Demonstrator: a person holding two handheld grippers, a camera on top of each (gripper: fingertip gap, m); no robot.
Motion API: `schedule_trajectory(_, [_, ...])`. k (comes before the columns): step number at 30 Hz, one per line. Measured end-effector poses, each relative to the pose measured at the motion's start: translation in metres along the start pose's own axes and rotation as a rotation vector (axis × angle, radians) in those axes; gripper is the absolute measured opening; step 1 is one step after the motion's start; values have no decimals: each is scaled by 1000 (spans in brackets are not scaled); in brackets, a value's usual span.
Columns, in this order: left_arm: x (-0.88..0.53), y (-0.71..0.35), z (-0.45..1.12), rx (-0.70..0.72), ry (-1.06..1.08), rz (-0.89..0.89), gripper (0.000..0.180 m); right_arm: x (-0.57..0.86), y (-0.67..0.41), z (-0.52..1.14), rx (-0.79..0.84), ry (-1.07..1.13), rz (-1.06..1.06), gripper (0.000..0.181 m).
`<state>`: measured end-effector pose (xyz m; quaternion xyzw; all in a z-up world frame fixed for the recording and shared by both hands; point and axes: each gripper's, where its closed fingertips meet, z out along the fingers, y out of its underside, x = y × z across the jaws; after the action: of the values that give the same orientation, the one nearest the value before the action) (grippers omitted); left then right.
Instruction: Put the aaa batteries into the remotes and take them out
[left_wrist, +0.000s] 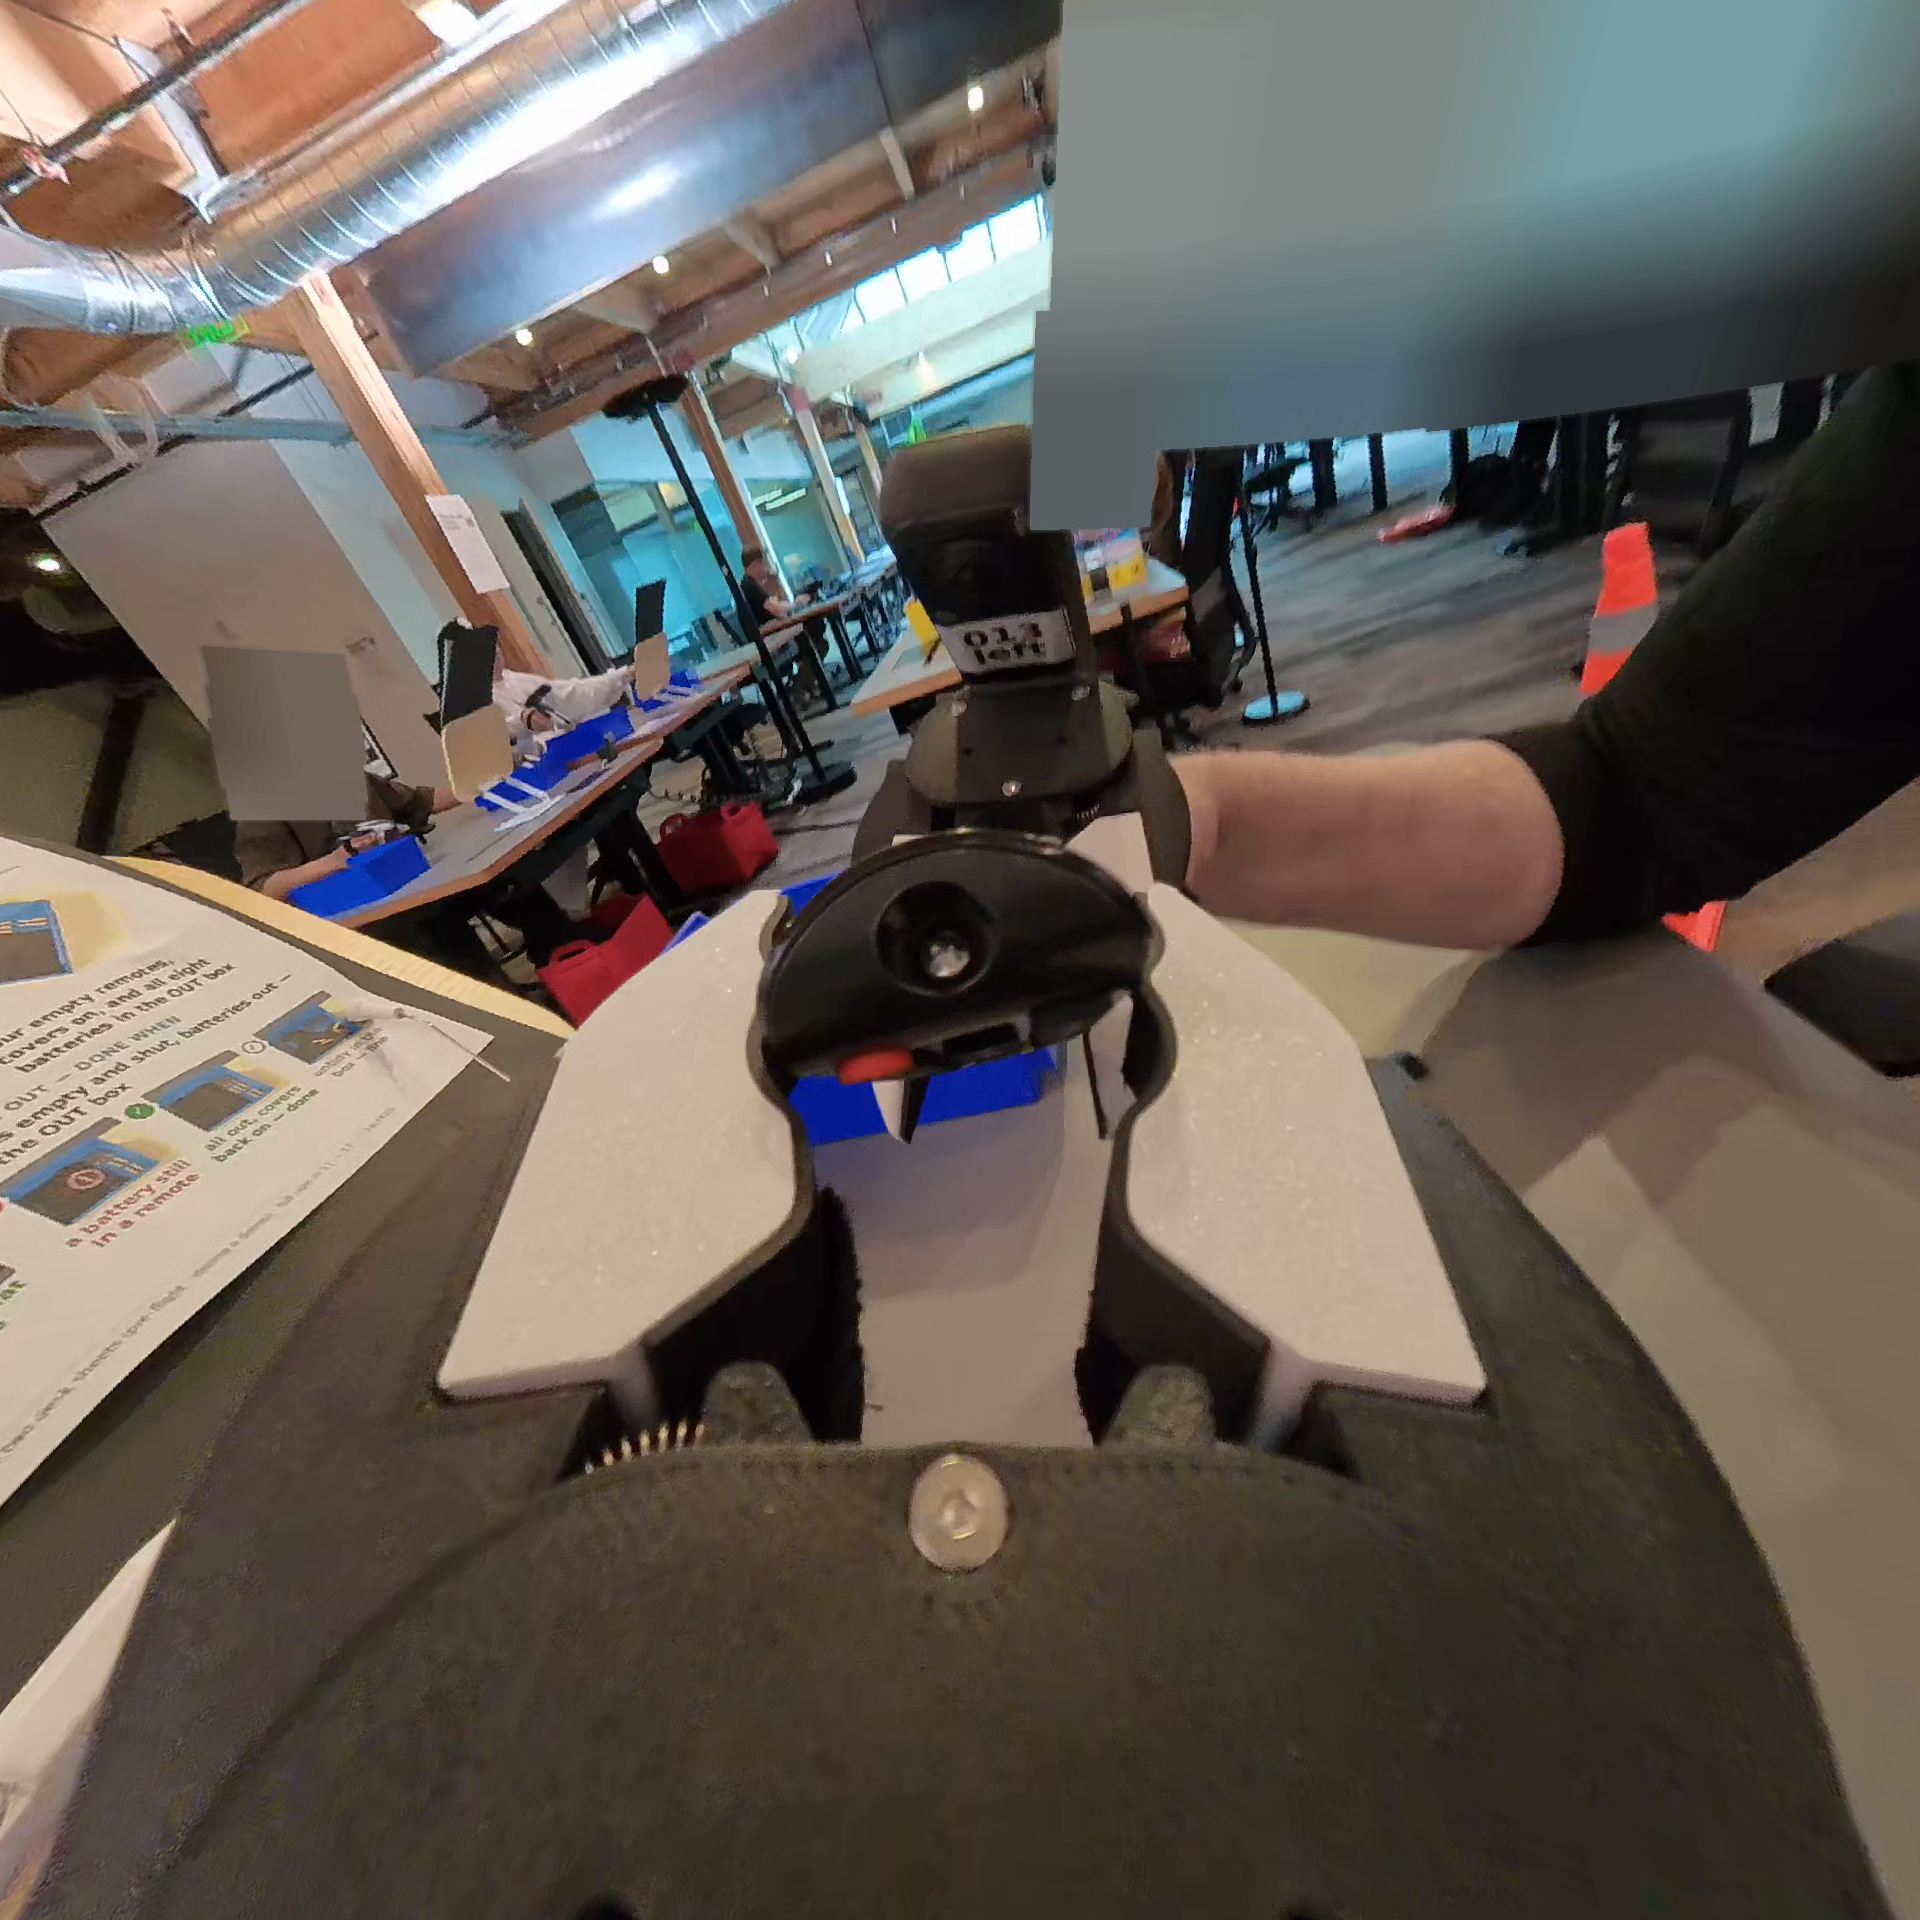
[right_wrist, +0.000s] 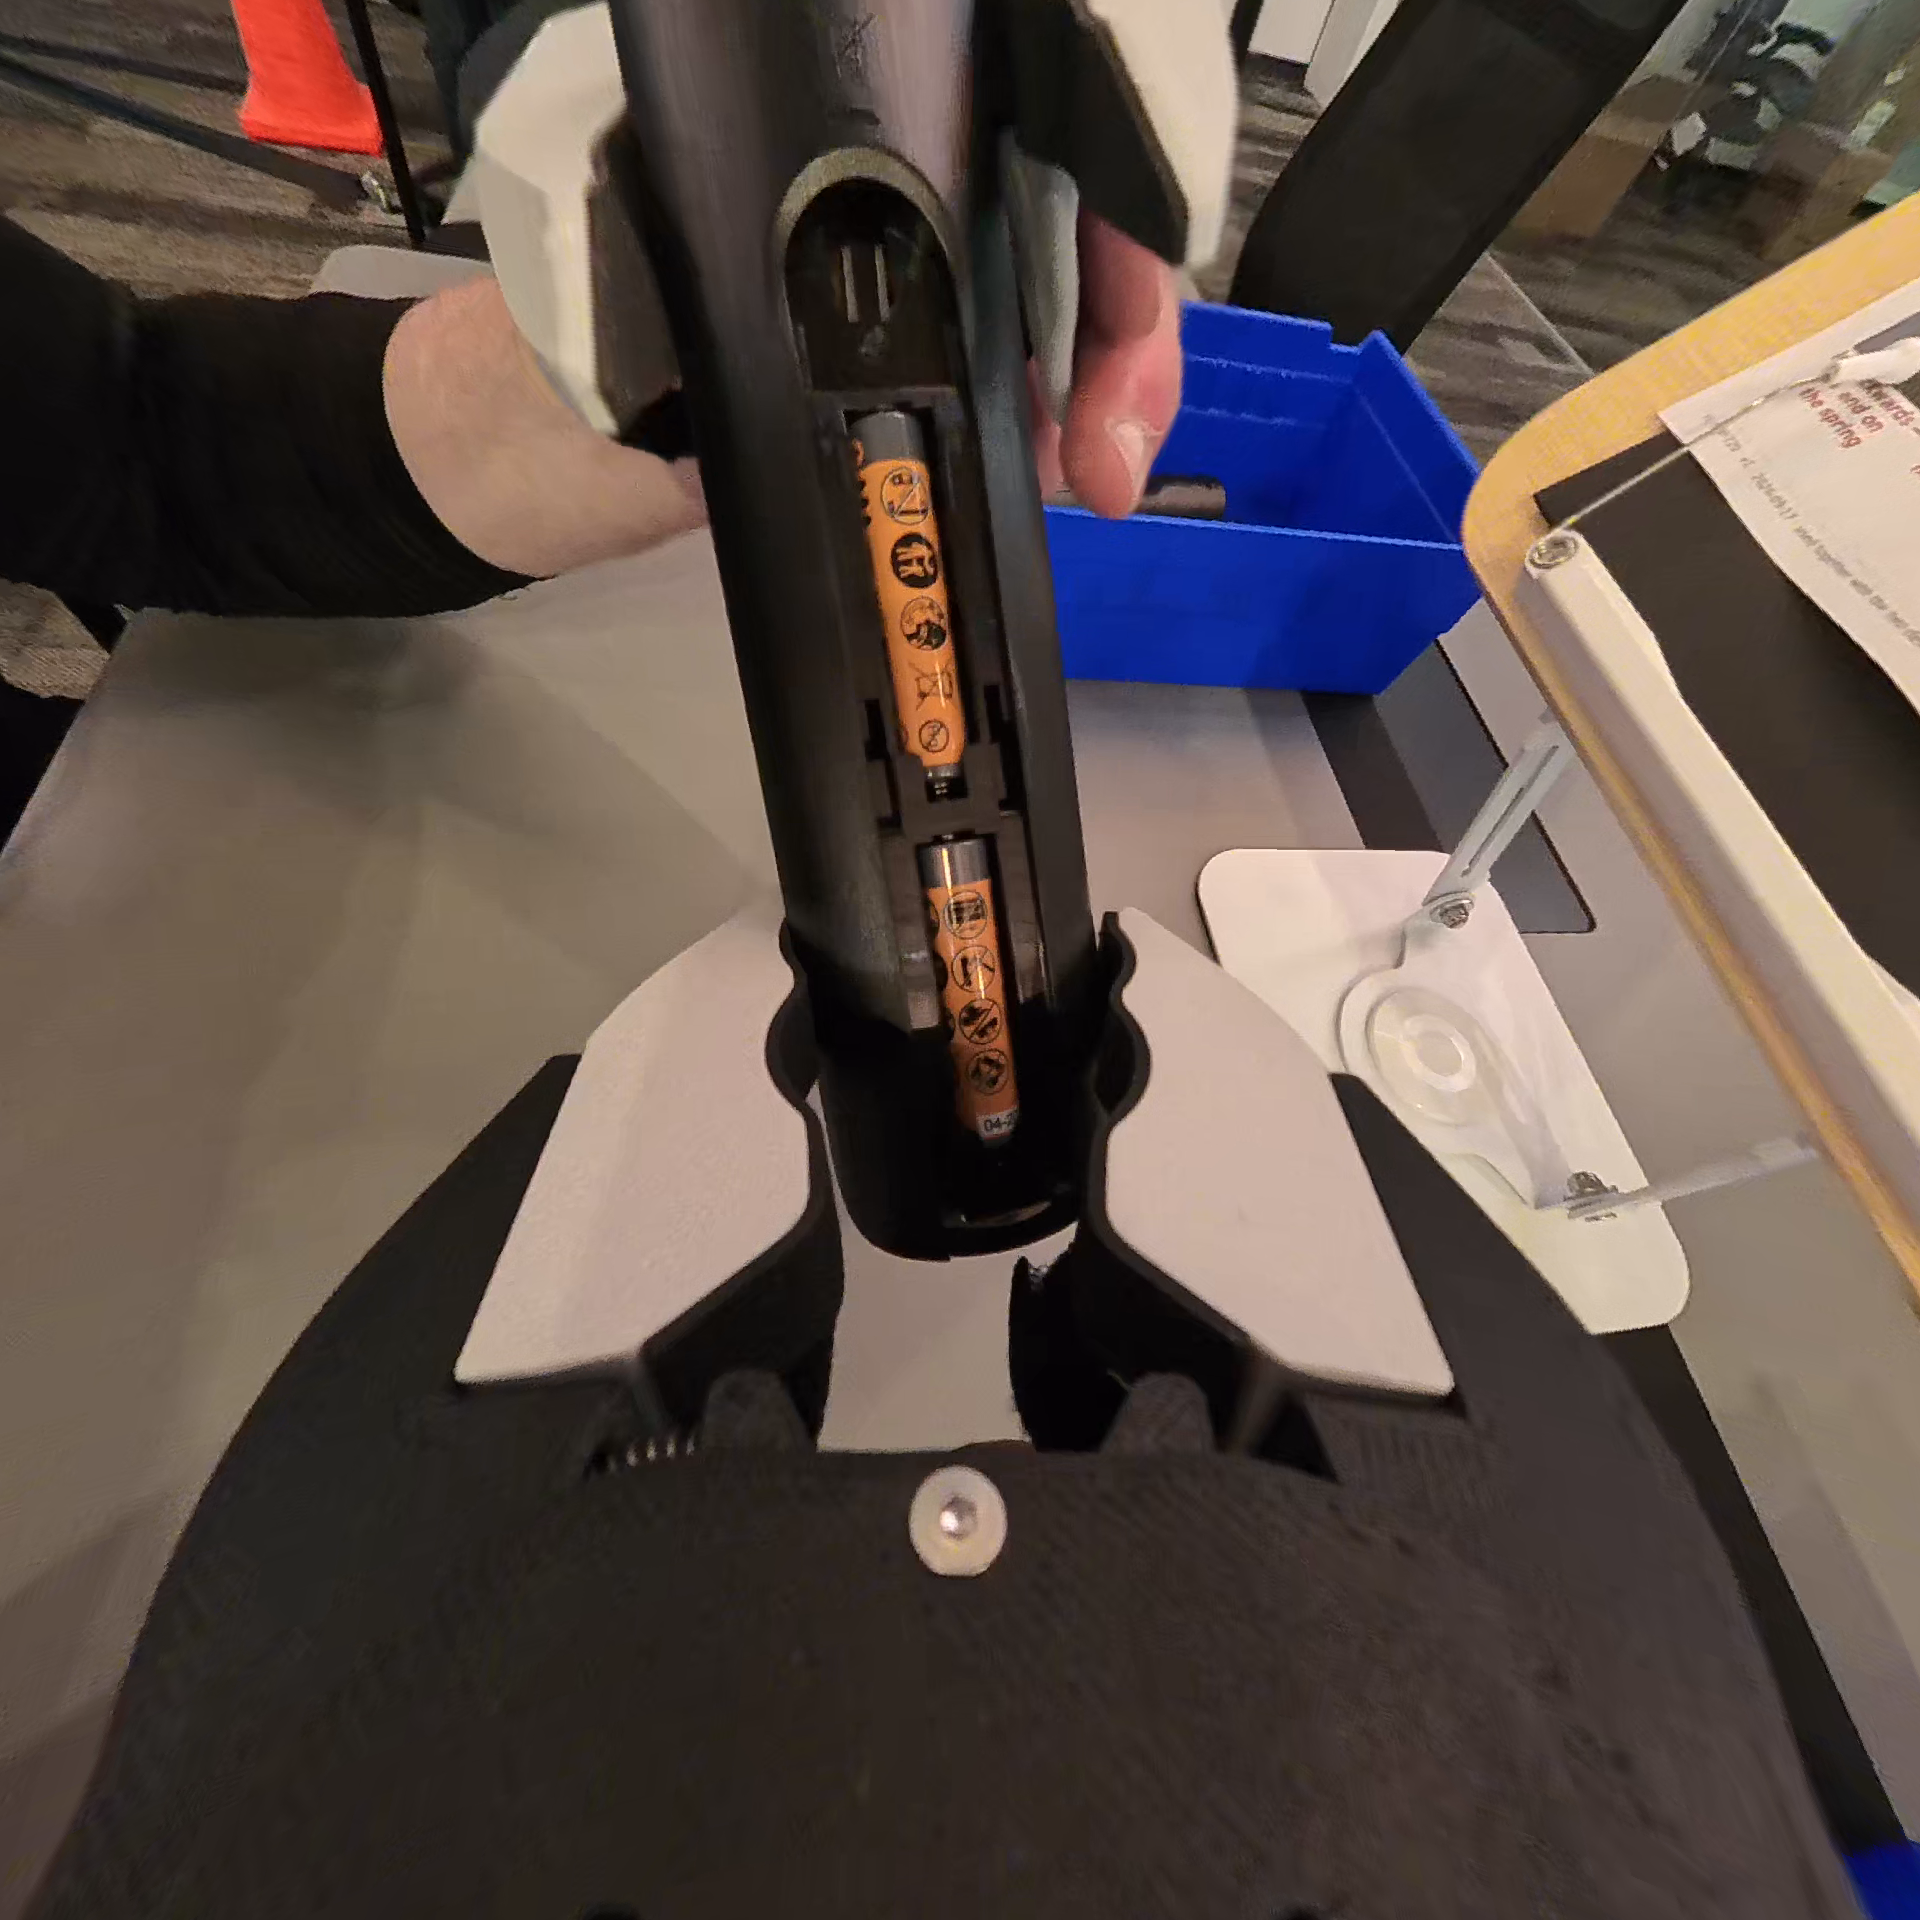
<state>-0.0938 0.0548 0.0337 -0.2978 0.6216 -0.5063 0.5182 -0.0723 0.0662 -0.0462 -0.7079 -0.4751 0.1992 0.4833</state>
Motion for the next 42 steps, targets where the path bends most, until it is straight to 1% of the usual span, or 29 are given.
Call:
schedule_trajectory(2, [-3,-4,-3,30,0,-27,61,4,2,-2,-8,21,0,51])
schedule_trajectory(6, [-4,-2,-3,8,-12,-25,65,6,2,1,-17,40,5,51])
schedule_trajectory(10, [-8,-9,-1,77,-39,-61,68,8,3,4,-33,71,-17,51])
schedule_trajectory(18, [-2,-19,1,180,-14,-113,60,3,0,10,-29,72,-26,51])
schedule_trajectory(22, [1,-21,3,191,-11,-98,60,2,2,10,-37,62,-27,51])
schedule_trajectory(29, [10,-24,6,193,28,-59,63,-10,5,22,-29,-18,-10,51])
schedule_trajectory(32, [11,-21,8,178,29,-57,63,-9,0,20,-22,3,-21,51])
schedule_trajectory(35, [12,-22,9,193,31,-61,60,-6,0,17,-41,39,-52,51])
schedule_trajectory(39, [15,-25,9,199,38,-55,60,-9,-1,17,-26,24,-53,51])
schedule_trajectory(41, [17,-25,9,201,45,-50,60,-11,-2,16,-22,-2,-38,53])
schedule_trajectory(42, [19,-24,10,192,50,-40,60,-14,-2,15,-13,-35,-17,59])
